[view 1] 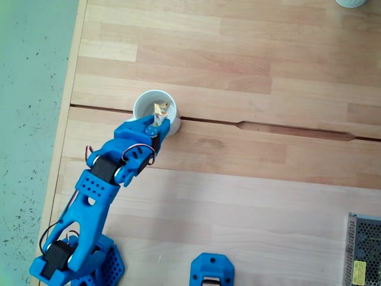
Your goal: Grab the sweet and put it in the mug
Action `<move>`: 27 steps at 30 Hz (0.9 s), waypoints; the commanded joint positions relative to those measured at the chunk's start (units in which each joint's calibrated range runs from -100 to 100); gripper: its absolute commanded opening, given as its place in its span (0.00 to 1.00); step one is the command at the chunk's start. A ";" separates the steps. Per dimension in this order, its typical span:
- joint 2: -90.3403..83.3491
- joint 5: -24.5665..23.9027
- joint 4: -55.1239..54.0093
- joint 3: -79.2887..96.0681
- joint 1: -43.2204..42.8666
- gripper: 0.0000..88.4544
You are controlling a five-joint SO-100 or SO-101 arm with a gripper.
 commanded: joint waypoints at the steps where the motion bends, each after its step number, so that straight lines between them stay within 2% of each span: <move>1: -0.32 -2.49 -1.05 -4.01 -2.64 0.00; 6: 0.37 -3.91 -1.13 -4.01 -5.18 0.00; 27: 5.02 -3.71 -6.70 -2.67 -5.18 0.00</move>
